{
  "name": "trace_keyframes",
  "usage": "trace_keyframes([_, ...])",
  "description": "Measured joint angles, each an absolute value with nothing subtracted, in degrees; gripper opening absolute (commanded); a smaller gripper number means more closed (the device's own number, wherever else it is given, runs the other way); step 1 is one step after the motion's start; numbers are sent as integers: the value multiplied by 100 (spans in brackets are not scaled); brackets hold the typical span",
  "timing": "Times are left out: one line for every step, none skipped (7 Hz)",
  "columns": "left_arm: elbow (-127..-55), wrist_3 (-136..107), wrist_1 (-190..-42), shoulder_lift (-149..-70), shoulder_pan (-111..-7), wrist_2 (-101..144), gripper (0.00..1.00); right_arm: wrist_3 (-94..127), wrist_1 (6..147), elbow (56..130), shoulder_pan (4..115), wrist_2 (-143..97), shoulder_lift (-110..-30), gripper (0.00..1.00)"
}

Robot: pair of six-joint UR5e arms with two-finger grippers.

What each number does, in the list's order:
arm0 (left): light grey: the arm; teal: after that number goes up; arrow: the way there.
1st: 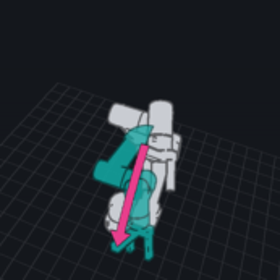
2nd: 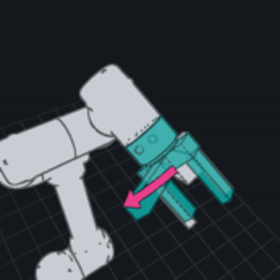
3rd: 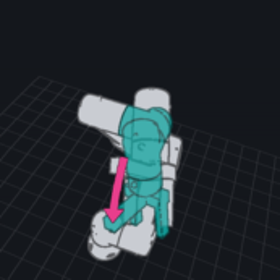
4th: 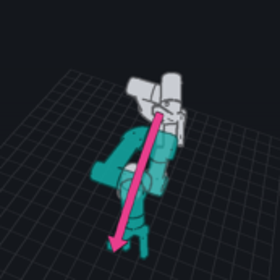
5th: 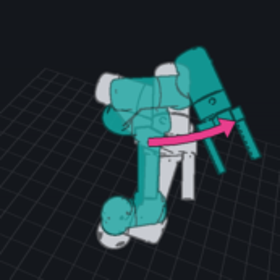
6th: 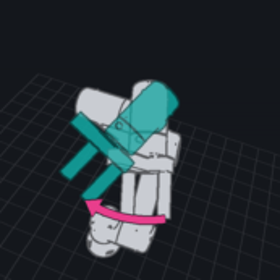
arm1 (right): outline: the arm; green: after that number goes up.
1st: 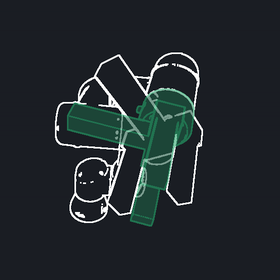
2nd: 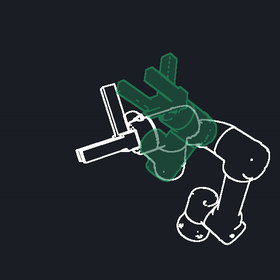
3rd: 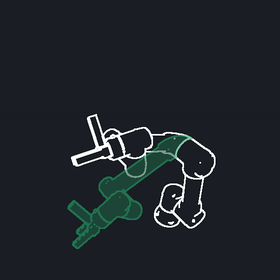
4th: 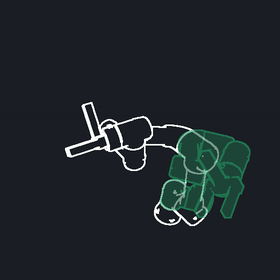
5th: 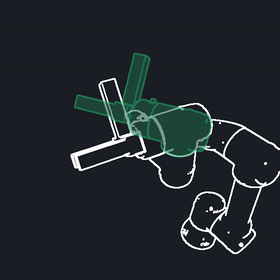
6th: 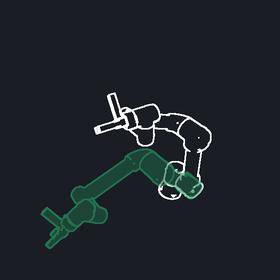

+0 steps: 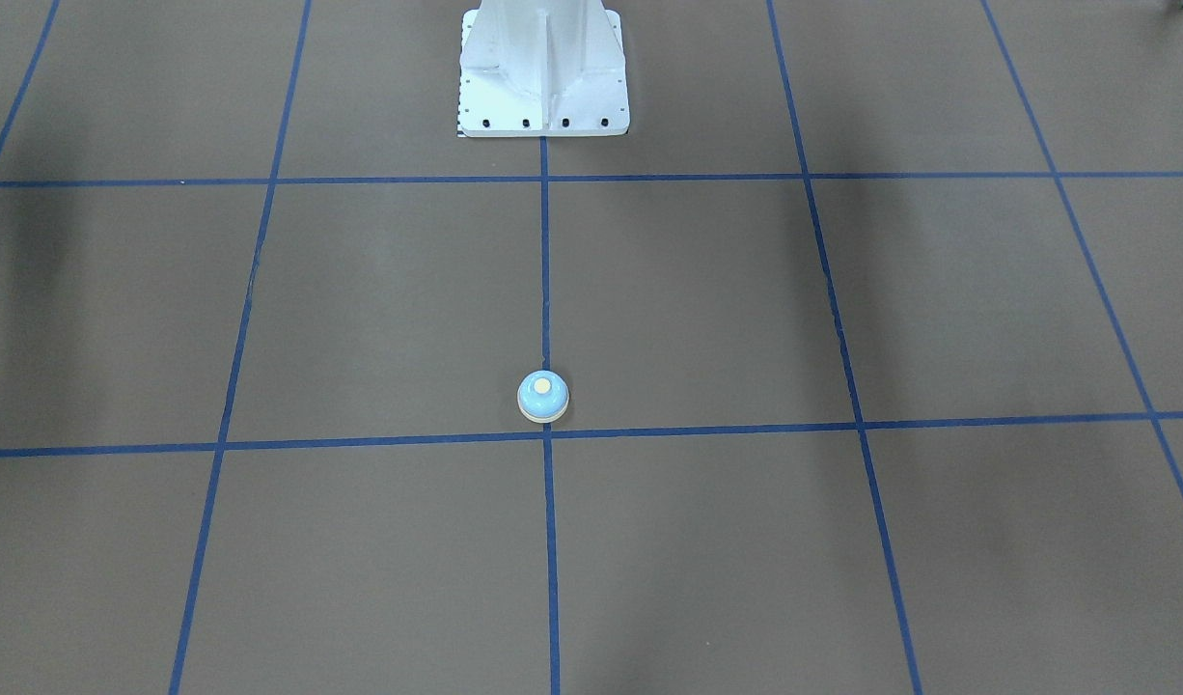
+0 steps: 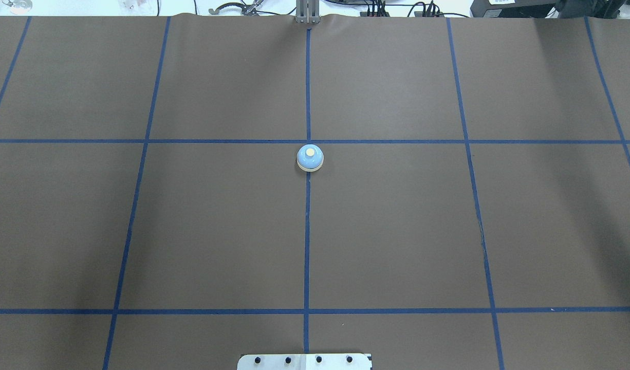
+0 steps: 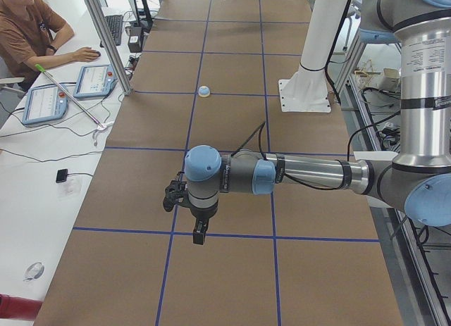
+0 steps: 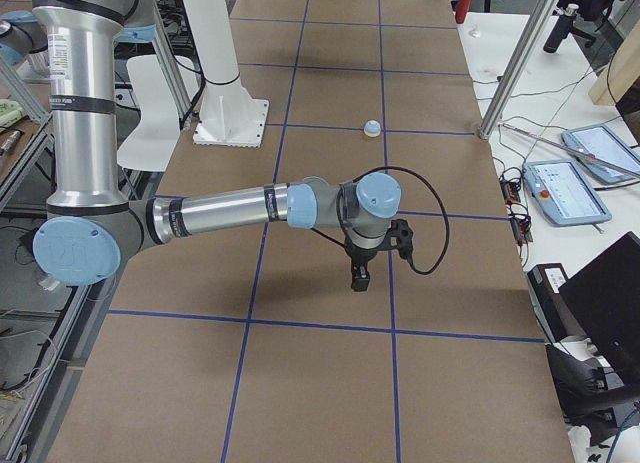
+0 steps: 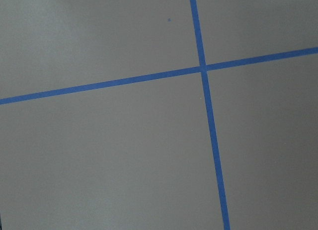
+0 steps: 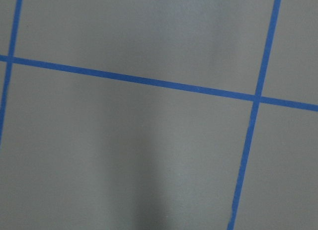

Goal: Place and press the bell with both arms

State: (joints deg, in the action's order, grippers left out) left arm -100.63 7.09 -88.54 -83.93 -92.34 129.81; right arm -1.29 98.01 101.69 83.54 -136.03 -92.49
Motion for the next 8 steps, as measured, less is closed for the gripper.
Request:
trace_keyframes([-10051, 701, -8858, -8398, -9226, 12981, 100, -192, 9714, 10122, 8477, -13600, -9414, 100])
trace_keyframes([-10033, 713, -8859, -8399, -9223, 12981, 100, -279, 9680, 10108, 8636, -13598, -9496, 100])
trace_keyframes([-10016, 725, -8859, -8397, -9221, 12981, 100, -324, 9667, 10111, 8806, -13597, -9527, 100])
trace_keyframes([-10005, 733, -8859, -8395, -9220, 12981, 100, -342, 9664, 10115, 8943, -13597, -9544, 100])
trace_keyframes([-10000, 733, -8859, -8391, -9220, 12981, 100, -348, 9664, 10116, 9023, -13597, -9550, 100])
trace_keyframes([-10001, 723, -8859, -8388, -9220, 12982, 100, -351, 9663, 10116, 9063, -13597, -9550, 100])
trace_keyframes([-10006, 712, -8859, -8386, -9220, 12981, 100, -351, 9666, 10114, 9079, -13602, -9554, 100])
trace_keyframes([-10007, 699, -8859, -8385, -9217, 12982, 100, -350, 9667, 10117, 9087, -13615, -9564, 100])
